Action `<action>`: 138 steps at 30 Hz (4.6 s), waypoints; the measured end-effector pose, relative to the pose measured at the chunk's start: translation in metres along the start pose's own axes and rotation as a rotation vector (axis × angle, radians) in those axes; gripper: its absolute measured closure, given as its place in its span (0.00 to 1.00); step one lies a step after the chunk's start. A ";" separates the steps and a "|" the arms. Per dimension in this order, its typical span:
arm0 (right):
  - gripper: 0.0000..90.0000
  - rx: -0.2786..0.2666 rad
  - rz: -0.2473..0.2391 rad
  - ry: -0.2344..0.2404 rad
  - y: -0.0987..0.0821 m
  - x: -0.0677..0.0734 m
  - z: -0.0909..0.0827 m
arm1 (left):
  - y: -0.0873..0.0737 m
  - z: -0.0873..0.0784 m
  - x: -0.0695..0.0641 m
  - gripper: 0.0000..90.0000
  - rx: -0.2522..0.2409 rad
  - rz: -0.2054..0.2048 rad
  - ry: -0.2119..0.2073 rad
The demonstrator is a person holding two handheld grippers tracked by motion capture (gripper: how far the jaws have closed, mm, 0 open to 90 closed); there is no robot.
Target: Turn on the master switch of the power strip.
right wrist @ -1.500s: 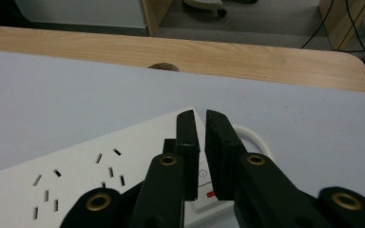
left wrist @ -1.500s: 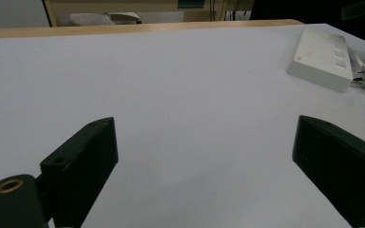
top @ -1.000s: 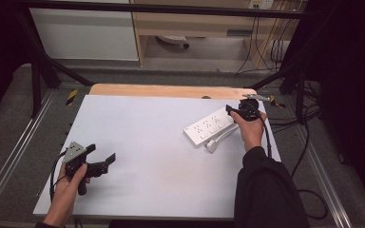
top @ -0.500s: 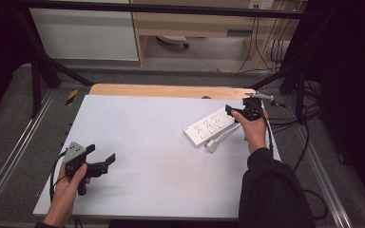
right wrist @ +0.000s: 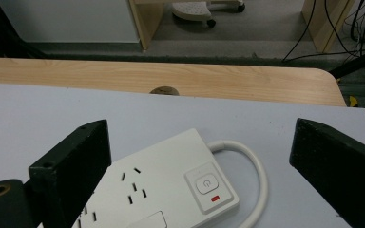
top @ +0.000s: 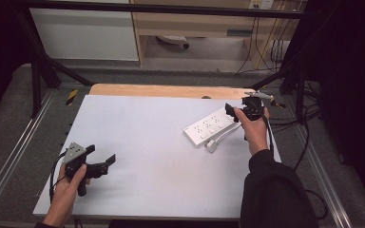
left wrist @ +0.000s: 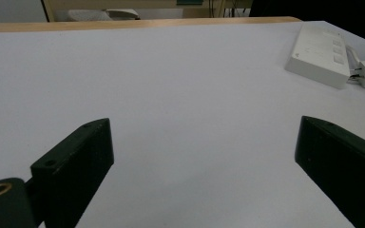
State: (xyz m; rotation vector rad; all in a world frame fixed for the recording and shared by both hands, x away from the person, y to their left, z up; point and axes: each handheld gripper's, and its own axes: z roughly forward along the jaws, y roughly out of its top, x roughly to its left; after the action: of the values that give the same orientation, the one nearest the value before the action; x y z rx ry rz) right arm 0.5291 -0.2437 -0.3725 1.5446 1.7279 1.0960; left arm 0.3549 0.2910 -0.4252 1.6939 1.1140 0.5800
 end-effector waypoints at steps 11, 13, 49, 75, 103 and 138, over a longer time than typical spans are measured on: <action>0.09 -0.021 -0.006 0.029 0.005 0.001 -0.016 | -0.001 -0.001 -0.001 0.06 0.006 0.003 -0.002; 0.09 -0.016 -0.014 0.028 0.005 0.002 -0.017 | -0.001 -0.001 -0.001 0.06 0.006 0.005 -0.006; 0.07 -0.016 -0.063 0.141 -0.002 0.021 -0.056 | -0.001 -0.003 0.000 0.06 0.010 -0.010 -0.006; 0.05 -0.068 -0.078 0.182 -0.037 0.013 -0.097 | -0.003 -0.006 0.001 0.07 0.018 -0.011 -0.011; 0.04 -0.120 -0.122 0.204 -0.080 0.010 -0.147 | -0.004 -0.016 -0.003 0.07 -0.002 -0.028 -0.020; 0.03 -0.032 -0.154 0.187 -0.159 0.010 -0.138 | -0.004 -0.025 -0.019 0.07 -0.005 0.002 -0.050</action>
State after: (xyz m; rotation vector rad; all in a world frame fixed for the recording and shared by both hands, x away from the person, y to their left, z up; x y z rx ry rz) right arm 0.3296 -0.2608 -0.4390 1.3007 1.9082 1.2140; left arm 0.3248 0.2862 -0.4163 1.6966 1.0745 0.5388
